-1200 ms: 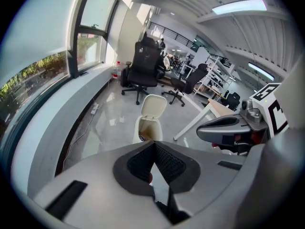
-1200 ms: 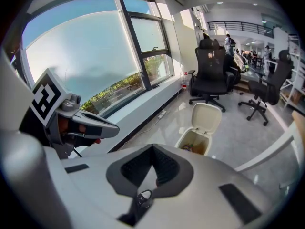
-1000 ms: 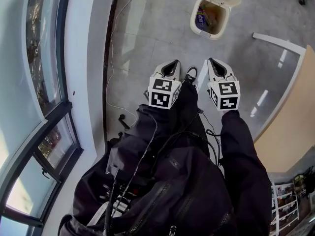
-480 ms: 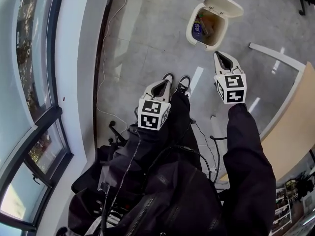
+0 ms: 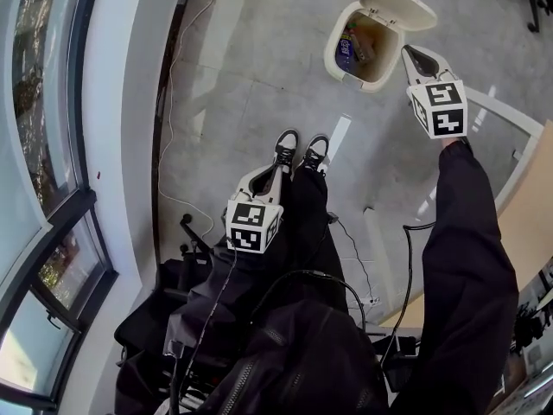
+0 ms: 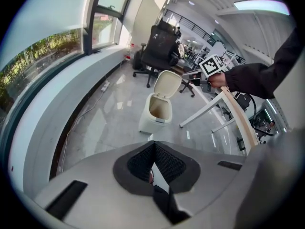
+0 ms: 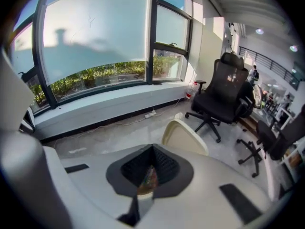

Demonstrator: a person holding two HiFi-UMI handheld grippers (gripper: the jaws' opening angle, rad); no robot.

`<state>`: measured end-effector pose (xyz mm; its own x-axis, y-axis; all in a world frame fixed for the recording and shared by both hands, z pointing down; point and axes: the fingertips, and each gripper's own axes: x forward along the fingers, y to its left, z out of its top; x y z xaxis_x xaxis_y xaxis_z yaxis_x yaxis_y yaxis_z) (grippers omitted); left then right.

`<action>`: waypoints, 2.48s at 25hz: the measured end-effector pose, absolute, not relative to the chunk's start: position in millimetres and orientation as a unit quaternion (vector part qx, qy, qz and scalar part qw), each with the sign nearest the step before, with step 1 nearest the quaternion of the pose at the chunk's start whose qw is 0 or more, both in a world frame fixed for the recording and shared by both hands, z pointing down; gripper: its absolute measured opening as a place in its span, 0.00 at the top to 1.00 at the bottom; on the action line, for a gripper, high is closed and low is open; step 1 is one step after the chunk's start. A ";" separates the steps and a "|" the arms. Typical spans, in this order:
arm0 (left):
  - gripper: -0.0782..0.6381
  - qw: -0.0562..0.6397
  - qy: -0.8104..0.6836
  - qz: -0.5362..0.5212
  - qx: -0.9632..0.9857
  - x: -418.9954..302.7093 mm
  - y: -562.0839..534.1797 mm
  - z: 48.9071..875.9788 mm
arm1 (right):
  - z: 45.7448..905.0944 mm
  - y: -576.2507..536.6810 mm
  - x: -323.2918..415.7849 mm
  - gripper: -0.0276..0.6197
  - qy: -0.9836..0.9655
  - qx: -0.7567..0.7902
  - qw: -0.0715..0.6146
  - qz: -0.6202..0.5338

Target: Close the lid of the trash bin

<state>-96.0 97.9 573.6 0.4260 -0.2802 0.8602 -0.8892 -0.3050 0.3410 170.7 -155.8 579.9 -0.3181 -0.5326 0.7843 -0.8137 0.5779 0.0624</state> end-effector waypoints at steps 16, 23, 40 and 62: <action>0.89 0.462 -0.416 0.353 0.700 -112.0 138.2 601.3 | 597.8 -283.3 254.3 0.95 -0.739 0.494 0.434 0.147; 0.89 0.469 -0.418 0.353 0.693 -114.7 144.8 608.6 | 618.1 -297.3 263.6 0.95 -0.725 0.478 0.476 0.138; 0.89 0.470 -0.410 0.349 0.700 -107.1 152.3 613.5 | 648.1 -229.8 217.6 0.95 -0.765 0.360 0.518 0.131; 0.89 0.476 -0.397 0.374 0.690 -132.9 193.8 637.3 | 745.5 -126.0 148.0 0.95 -0.788 0.270 0.530 0.161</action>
